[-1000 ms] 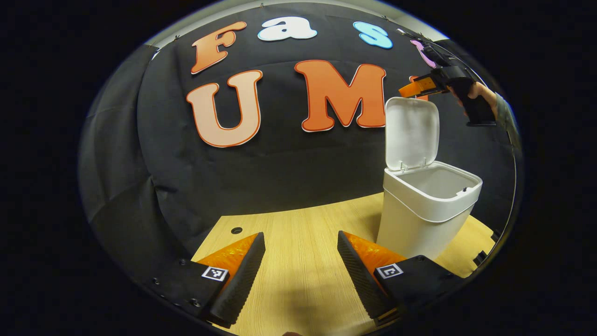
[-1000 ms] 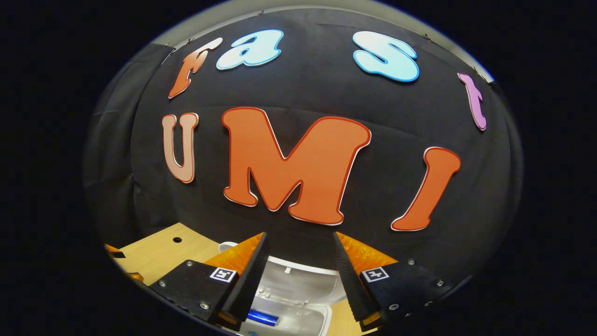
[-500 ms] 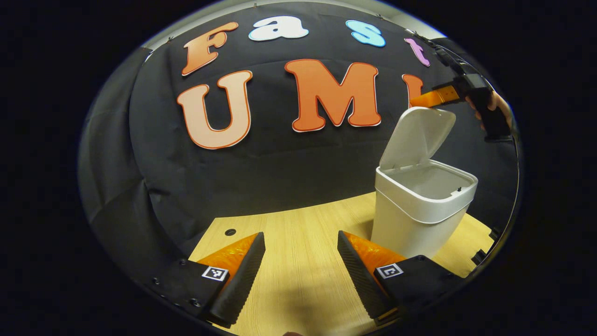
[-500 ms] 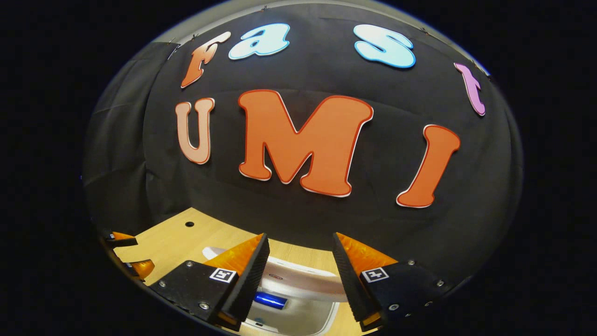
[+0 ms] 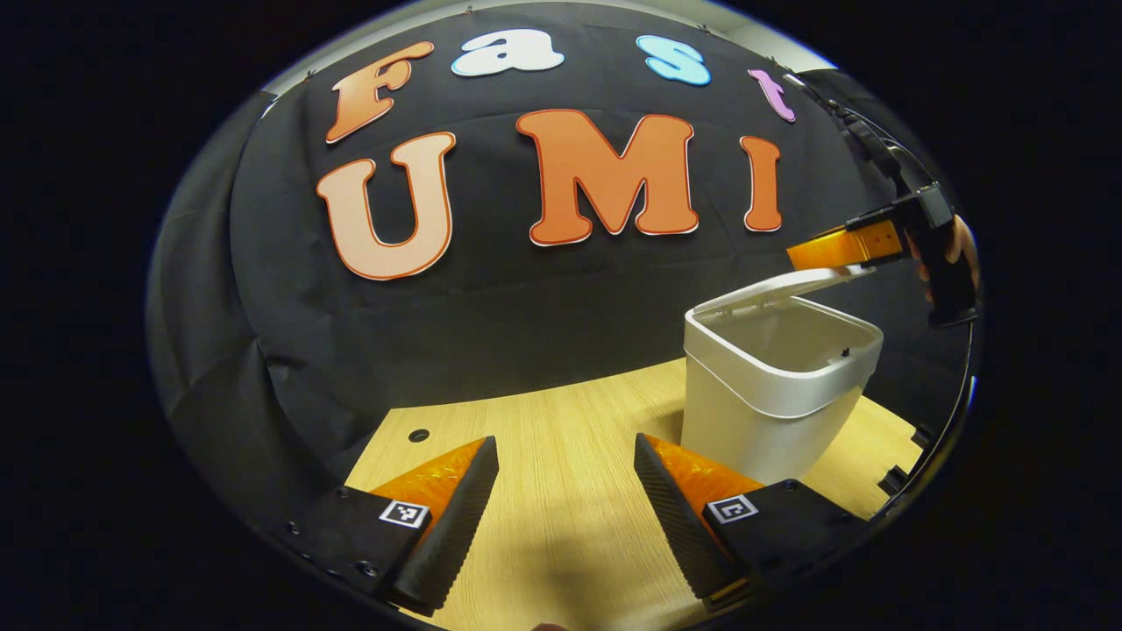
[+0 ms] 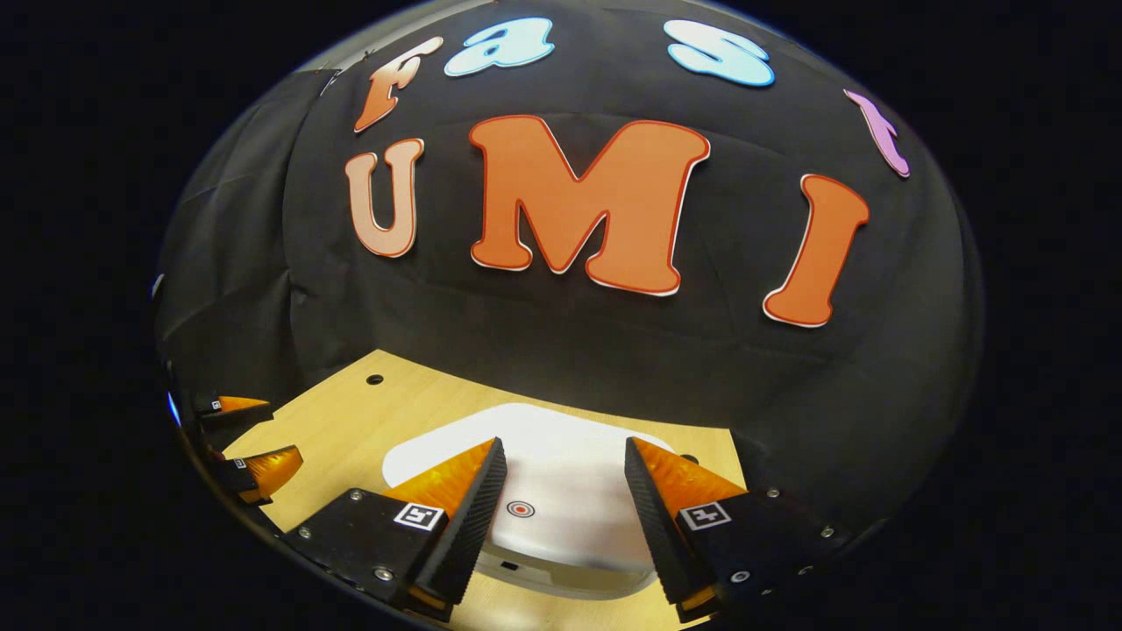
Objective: Press the lid of the desktop garbage bin to open it, pick up the crumpled paper on the desktop and throw it into the bin, then pick up the pop can on the desktop and drop it into the bin, and finally close the garbage bin lid.
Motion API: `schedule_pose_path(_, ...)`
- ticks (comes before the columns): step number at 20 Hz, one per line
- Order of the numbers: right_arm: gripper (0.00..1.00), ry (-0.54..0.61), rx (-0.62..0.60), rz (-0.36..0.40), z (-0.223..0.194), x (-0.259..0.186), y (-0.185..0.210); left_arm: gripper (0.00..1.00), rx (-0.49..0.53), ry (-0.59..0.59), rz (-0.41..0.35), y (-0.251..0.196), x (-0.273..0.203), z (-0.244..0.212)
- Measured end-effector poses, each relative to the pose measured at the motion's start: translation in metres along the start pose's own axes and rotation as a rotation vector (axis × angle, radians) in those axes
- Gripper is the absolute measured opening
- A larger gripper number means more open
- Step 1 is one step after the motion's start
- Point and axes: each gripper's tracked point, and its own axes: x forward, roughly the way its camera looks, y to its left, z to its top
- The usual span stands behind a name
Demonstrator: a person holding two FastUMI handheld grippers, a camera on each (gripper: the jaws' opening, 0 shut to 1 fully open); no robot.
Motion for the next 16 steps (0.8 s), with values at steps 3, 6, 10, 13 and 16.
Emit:
schedule_pose_path(3, 0.82, 0.021, 0.024, -0.009, -0.016, -0.002, 0.001, 0.99, -0.004, -0.002, -0.008, -0.001, -0.001, 0.001)
schedule_pose_path(6, 0.83, 0.044, 0.037, -0.008, -0.032, -0.006, 0.006, 0.99, -0.004, 0.004, -0.01, -0.002, -0.001, -0.002)
schedule_pose_path(10, 0.83, 0.079, 0.051, 0.007, -0.05, -0.008, 0.016, 0.99, -0.018, 0.02, -0.022, -0.005, 0.0, -0.006)
schedule_pose_path(13, 0.83, 0.09, 0.08, 0.021, -0.059, -0.012, 0.024, 0.99, -0.015, 0.025, -0.029, -0.006, 0.002, -0.005)
schedule_pose_path(16, 0.81, 0.076, 0.087, 0.014, -0.063, -0.014, 0.026, 0.99, -0.002, 0.026, -0.038, -0.011, 0.005, -0.004)
